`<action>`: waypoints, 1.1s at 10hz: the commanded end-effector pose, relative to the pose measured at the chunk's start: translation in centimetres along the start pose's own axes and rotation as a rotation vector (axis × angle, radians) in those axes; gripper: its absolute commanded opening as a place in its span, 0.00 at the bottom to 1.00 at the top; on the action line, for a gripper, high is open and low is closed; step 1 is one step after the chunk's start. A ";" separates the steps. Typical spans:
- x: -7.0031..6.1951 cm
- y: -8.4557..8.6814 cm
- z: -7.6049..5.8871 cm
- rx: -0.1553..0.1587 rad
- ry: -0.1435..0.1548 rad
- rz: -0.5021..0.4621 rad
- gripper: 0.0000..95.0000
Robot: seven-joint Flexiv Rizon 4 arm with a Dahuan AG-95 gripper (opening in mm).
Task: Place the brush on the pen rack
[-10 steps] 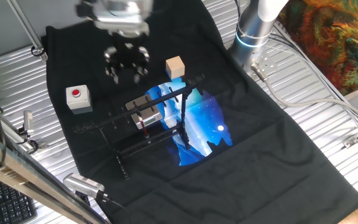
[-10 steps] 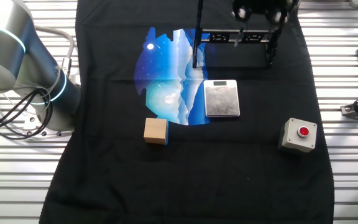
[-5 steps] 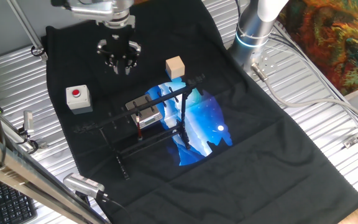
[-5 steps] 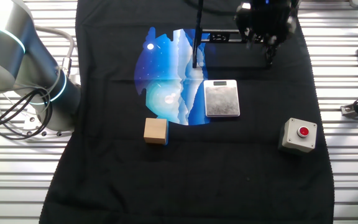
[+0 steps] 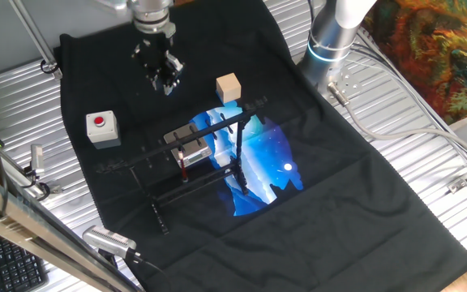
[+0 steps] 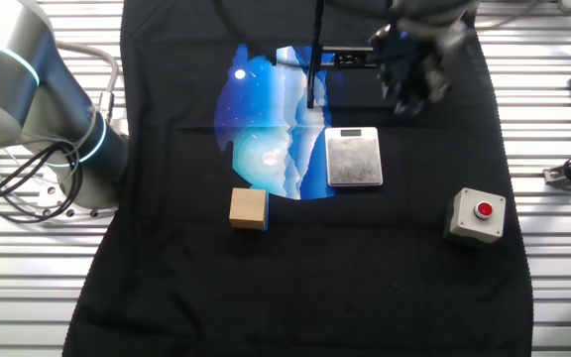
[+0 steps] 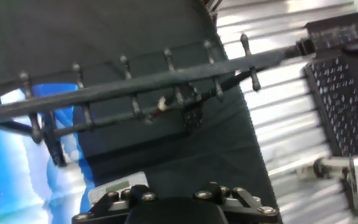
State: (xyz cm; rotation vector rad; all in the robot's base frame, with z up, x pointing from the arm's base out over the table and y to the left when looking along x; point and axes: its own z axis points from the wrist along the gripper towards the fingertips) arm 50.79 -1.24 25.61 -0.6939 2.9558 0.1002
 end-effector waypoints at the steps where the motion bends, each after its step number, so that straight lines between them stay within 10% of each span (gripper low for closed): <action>1: 3.8 -2.0 3.3 -0.022 -0.020 0.330 0.20; 11: 3.8 -1.9 3.7 -0.009 -0.006 0.327 0.20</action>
